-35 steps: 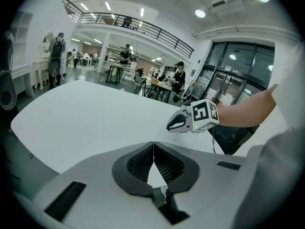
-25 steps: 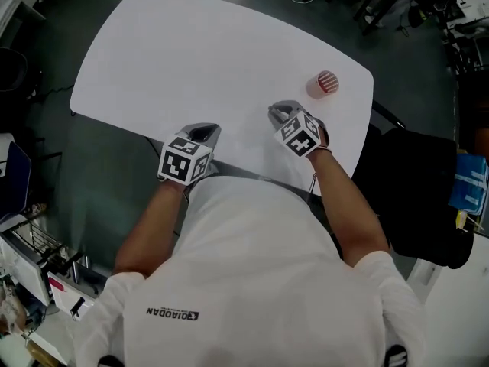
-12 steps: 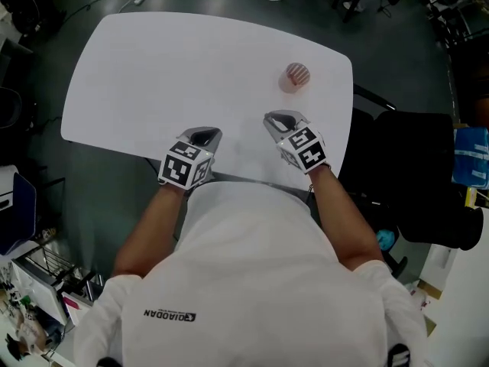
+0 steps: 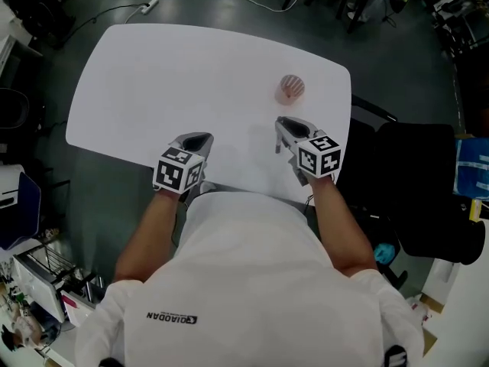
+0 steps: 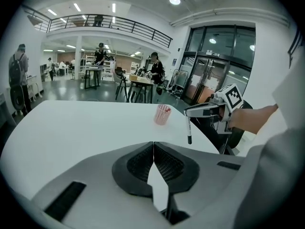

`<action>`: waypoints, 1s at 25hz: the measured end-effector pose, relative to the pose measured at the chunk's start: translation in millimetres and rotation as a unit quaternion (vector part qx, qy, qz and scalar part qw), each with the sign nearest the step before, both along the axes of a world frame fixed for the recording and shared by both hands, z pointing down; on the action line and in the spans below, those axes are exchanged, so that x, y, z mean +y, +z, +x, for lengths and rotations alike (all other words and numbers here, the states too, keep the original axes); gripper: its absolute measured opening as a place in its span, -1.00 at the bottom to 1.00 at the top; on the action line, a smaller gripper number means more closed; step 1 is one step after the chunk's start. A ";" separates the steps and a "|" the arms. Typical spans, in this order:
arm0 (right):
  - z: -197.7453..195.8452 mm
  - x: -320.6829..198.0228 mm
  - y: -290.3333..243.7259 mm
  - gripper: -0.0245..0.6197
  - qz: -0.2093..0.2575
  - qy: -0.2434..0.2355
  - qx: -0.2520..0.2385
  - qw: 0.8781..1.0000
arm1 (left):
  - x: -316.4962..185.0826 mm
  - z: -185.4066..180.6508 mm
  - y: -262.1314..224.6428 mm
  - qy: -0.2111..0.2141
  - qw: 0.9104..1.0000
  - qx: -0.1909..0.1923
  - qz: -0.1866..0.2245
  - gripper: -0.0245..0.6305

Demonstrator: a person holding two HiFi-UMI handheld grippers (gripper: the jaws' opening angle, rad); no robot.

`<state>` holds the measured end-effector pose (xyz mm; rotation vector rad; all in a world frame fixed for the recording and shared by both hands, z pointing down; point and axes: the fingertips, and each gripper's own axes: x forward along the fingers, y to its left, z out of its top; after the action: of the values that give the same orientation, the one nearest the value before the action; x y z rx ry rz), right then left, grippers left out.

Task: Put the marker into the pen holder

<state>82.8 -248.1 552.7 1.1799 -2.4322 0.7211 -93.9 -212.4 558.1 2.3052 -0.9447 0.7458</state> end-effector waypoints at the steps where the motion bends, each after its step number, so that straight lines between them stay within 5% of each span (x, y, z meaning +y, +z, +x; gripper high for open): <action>1: 5.2 -3.3 -3.2 -0.65 -0.001 0.009 -0.015 1.000 | -1.9 0.9 -1.8 -0.004 1.000 0.001 0.001 -0.84; 11: 39.6 -36.0 -27.0 -0.65 0.008 0.068 -0.100 0.993 | -14.3 -2.2 -15.1 -0.041 0.999 0.011 0.003 -0.84; 25: 95.8 -132.4 -84.3 -0.65 0.119 0.136 -0.081 0.980 | -3.9 -2.5 -20.9 -0.072 0.996 0.041 -0.018 -0.84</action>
<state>178.7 -380.4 468.4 1.6291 -2.5746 0.6339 -96.4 -216.2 537.2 2.1917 -1.0391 0.5986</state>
